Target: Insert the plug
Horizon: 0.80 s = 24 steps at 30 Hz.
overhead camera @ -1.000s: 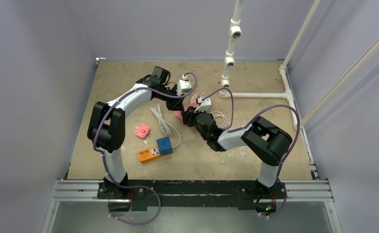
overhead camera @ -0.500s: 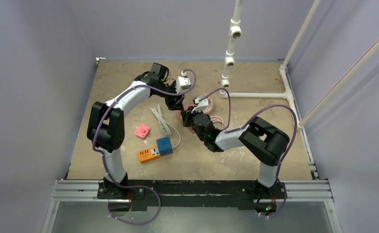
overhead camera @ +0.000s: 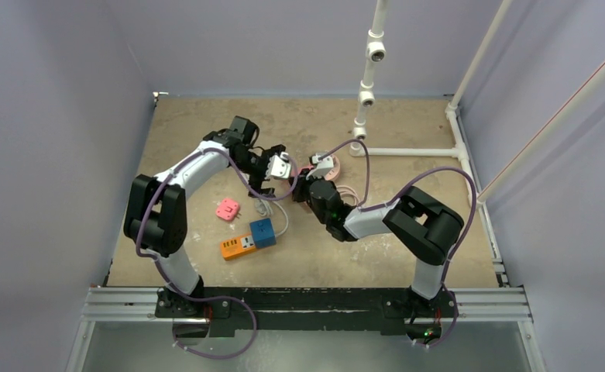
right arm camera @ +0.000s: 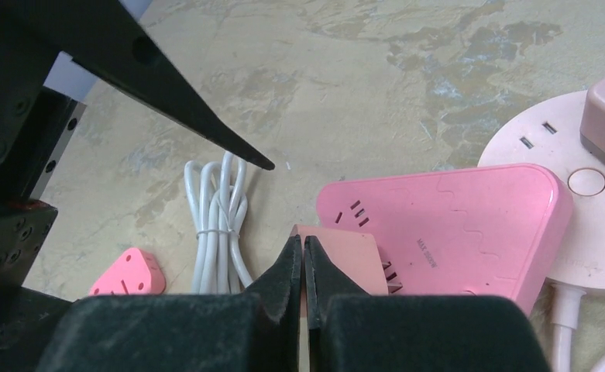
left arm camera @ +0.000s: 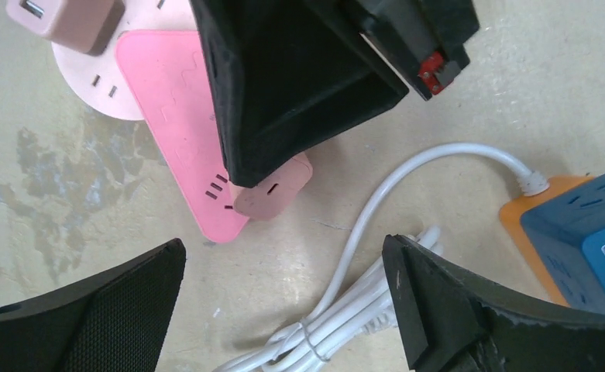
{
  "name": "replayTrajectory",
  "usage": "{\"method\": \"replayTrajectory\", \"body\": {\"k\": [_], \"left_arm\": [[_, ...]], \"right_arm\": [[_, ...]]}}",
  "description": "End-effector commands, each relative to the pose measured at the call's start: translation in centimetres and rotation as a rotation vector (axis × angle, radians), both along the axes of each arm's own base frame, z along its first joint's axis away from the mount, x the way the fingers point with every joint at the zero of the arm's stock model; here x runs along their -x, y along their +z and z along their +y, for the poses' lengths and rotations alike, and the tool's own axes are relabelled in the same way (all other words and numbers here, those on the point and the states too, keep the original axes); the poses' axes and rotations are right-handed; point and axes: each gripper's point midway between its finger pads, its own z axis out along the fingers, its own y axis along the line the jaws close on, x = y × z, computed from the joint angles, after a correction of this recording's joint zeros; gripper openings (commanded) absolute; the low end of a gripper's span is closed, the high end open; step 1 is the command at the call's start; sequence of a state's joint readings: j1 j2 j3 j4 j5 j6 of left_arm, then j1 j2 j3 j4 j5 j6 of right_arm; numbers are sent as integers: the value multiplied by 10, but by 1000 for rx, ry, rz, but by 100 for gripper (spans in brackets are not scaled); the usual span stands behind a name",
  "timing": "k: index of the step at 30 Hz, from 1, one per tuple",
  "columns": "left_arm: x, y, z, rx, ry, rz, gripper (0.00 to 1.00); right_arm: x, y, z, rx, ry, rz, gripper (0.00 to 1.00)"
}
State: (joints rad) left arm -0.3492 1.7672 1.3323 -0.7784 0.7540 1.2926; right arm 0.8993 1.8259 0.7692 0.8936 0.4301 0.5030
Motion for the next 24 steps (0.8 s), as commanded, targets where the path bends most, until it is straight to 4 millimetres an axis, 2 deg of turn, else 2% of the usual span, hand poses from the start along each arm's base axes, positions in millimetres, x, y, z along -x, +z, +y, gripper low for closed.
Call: {"method": "replayTrajectory", "body": {"k": [1, 6, 9, 18, 24], "left_arm": [[-16, 25, -17, 85, -176, -300, 99], [-27, 19, -29, 105, -217, -396, 99], [-26, 12, -33, 108, -250, -397, 97], [3, -22, -32, 55, -429, -336, 65], [-6, -21, -45, 87, -411, -357, 49]], "right_arm": [[1, 0, -5, 4, 7, 30, 0], [2, 1, -6, -8, 19, 33, 0], [3, 0, -6, -12, 23, 37, 0], [4, 2, -8, -40, 32, 42, 0], [4, 4, -6, -55, 48, 44, 0]]}}
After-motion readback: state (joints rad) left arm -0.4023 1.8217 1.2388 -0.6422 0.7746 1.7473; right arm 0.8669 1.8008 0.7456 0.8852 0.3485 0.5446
